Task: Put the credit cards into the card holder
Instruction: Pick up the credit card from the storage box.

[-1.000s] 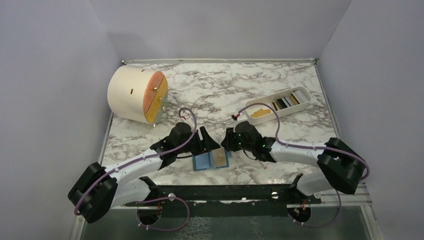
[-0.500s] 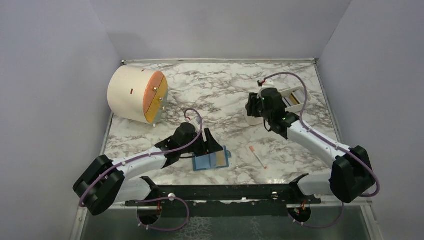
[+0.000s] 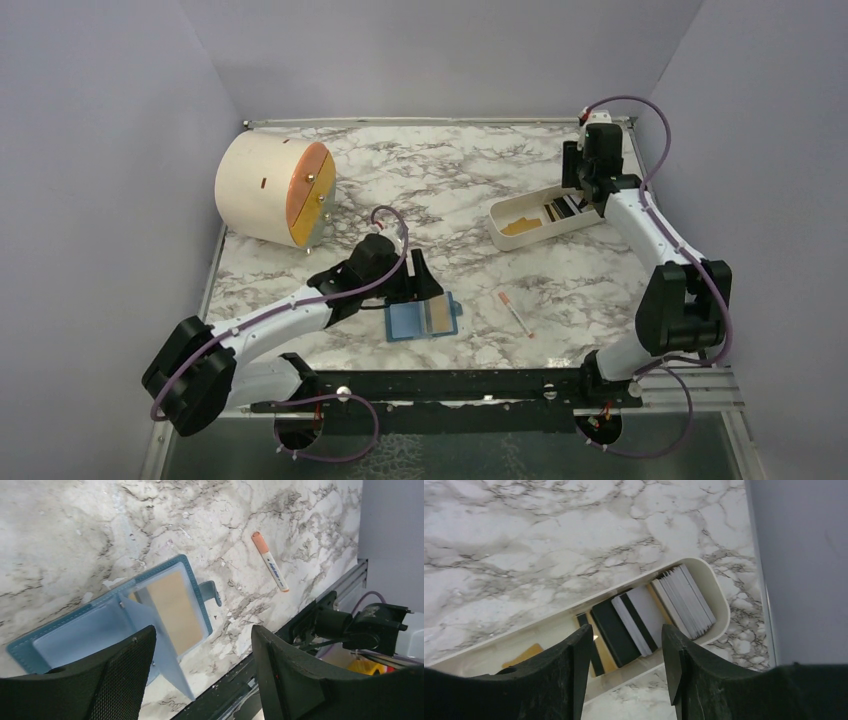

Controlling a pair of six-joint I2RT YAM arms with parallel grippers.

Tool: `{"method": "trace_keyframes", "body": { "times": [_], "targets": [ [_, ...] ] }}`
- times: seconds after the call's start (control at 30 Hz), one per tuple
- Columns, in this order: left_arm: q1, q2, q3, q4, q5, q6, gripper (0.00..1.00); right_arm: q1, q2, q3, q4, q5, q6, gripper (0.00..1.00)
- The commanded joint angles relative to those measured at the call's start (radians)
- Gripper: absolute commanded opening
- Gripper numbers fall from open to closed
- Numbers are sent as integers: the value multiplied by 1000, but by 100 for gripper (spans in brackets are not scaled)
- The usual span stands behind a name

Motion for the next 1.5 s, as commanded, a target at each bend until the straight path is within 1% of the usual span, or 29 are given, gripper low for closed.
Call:
{"method": "trace_keyframes", "body": {
  "times": [0.0, 0.17, 0.43, 0.57, 0.67, 0.87, 0.97, 1.07, 1.17, 1.3, 1.47],
  "targets": [
    [-6, -83, 61, -207, -152, 80, 72, -58, 79, 77, -84, 12, -103, 55],
    [-5, -144, 73, -301, -223, 104, 72, -106, 159, 140, -120, -9, -147, 59],
    [-5, -170, 27, -343, -276, 115, 72, -132, 233, 164, -128, -76, -202, 59],
    [-4, -174, 10, -346, -269, 122, 72, -141, 271, 167, -120, -58, -254, 59],
    [-3, -178, 3, -338, -259, 125, 72, -143, 298, 183, -118, 13, -303, 58],
    [-3, -177, 0, -316, -257, 131, 72, -152, 327, 177, -106, -10, -327, 58],
    [-4, -177, 9, -316, -256, 135, 72, -152, 364, 190, -102, 54, -341, 58],
    [-4, -183, 15, -316, -255, 136, 72, -154, 379, 208, -89, 75, -367, 57],
    [-3, -187, 11, -311, -256, 129, 72, -154, 389, 208, -72, 60, -384, 55],
    [-2, -178, 7, -302, -244, 126, 72, -155, 415, 192, -50, 115, -398, 52],
    [-2, -178, -2, -303, -233, 121, 72, -155, 437, 193, -37, 202, -413, 45]
  ]
}}
